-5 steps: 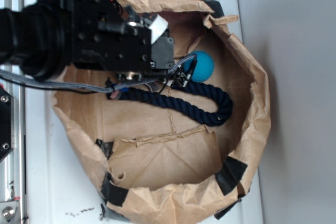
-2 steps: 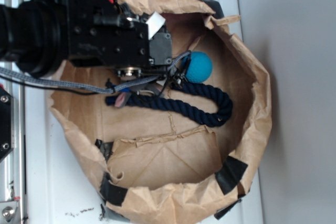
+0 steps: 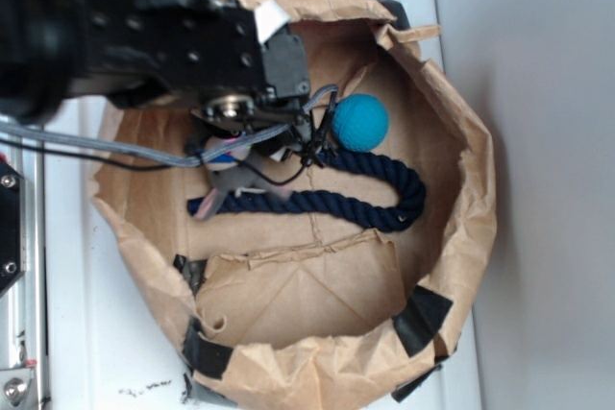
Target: Grab the gray animal.
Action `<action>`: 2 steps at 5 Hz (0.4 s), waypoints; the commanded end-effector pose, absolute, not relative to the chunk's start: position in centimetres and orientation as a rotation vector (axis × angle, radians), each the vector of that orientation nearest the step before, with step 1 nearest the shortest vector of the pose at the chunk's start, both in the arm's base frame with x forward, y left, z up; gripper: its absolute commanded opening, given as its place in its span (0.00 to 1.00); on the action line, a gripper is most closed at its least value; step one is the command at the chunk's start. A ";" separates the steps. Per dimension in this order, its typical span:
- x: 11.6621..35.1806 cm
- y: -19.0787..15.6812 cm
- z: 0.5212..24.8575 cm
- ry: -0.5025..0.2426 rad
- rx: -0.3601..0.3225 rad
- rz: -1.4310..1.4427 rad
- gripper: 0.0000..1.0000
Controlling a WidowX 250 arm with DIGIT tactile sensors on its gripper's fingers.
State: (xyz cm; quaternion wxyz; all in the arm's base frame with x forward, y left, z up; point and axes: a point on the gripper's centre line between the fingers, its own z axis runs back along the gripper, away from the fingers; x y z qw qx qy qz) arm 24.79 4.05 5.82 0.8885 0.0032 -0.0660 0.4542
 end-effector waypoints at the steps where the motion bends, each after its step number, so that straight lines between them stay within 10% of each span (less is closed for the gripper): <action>1: 26.2 5.3 14.1 -0.125 -0.152 0.953 0.00; 2: 25.2 5.8 16.5 -0.127 -0.196 0.917 0.00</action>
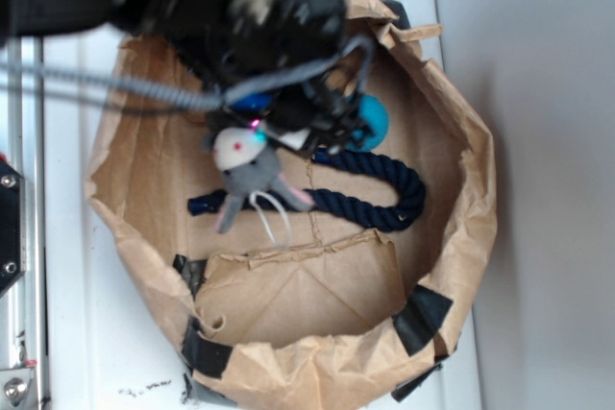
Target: Grab the gray animal.
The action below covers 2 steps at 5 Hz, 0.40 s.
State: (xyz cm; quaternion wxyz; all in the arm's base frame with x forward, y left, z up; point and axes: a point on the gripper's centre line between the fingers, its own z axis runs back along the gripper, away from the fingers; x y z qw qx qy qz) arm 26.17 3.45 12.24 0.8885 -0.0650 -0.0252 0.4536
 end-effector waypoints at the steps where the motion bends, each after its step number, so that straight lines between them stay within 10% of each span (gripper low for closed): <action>1: 24.8 6.4 17.4 -0.116 -0.218 0.907 0.00; 2: 24.5 6.6 17.6 -0.130 -0.239 0.885 0.00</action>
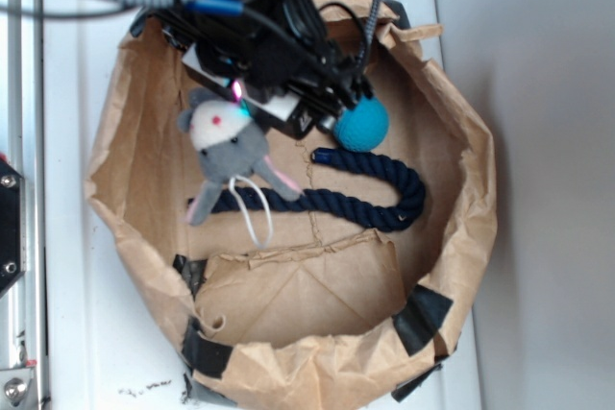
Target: Grab the gray animal.
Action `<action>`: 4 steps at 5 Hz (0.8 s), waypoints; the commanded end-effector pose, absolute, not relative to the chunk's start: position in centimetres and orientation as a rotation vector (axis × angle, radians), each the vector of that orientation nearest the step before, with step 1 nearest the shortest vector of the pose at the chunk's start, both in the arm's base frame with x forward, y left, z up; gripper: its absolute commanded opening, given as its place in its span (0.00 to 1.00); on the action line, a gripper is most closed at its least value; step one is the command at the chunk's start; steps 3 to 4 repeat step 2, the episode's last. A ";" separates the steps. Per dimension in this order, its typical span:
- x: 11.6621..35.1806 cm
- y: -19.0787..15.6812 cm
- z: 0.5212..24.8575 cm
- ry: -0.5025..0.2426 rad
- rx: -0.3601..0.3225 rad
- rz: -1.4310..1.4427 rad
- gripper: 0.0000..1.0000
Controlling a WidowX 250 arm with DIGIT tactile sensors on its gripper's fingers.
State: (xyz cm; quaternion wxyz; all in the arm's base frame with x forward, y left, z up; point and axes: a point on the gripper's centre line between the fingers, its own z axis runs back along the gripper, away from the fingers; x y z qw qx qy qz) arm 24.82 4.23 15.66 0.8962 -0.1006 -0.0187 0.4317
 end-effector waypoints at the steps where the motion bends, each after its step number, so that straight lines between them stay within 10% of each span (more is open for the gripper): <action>1: 24.1 6.6 17.0 -0.138 -0.229 0.810 0.00; 2: 23.3 5.4 16.0 -0.261 -0.125 0.586 0.10; 4: 23.3 5.4 16.0 -0.261 -0.125 0.586 0.10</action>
